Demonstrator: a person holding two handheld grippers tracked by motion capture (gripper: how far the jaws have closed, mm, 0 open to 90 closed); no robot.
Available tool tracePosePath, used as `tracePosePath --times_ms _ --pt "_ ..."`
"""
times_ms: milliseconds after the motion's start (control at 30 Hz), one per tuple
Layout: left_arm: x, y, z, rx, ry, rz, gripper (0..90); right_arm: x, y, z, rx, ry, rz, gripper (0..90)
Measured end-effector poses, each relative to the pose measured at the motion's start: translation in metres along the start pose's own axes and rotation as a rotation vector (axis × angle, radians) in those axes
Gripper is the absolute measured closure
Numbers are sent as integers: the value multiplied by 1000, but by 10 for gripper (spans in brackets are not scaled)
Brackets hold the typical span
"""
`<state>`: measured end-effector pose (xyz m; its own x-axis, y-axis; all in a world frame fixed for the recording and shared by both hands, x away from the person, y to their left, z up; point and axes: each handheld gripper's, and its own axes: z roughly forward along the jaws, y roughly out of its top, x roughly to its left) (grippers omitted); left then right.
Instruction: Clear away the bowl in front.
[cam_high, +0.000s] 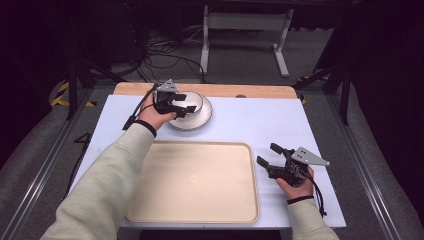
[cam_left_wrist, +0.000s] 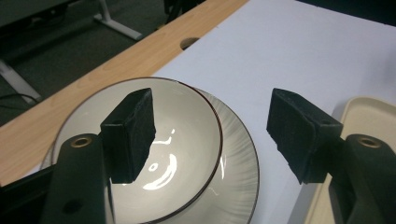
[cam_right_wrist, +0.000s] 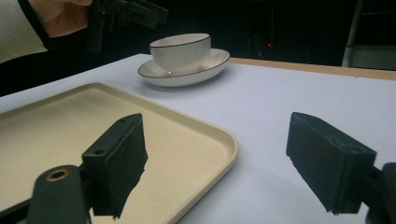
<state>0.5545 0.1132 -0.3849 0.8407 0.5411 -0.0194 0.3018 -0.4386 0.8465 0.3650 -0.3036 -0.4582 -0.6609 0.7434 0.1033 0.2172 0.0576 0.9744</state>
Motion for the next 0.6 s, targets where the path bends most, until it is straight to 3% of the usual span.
tracePosePath --times_ms 100,333,433,600 --pt "-1 0 3 15 -4 3 345 0 0 0 -1 -1 -1 198" --pt "1 4 13 136 -16 32 414 0 0 0 -1 0 -2 198" --pt "3 4 18 219 -14 71 426 0 0 0 -2 0 -2 198" --pt "2 6 22 282 4 119 448 0 0 0 -1 2 -3 198"
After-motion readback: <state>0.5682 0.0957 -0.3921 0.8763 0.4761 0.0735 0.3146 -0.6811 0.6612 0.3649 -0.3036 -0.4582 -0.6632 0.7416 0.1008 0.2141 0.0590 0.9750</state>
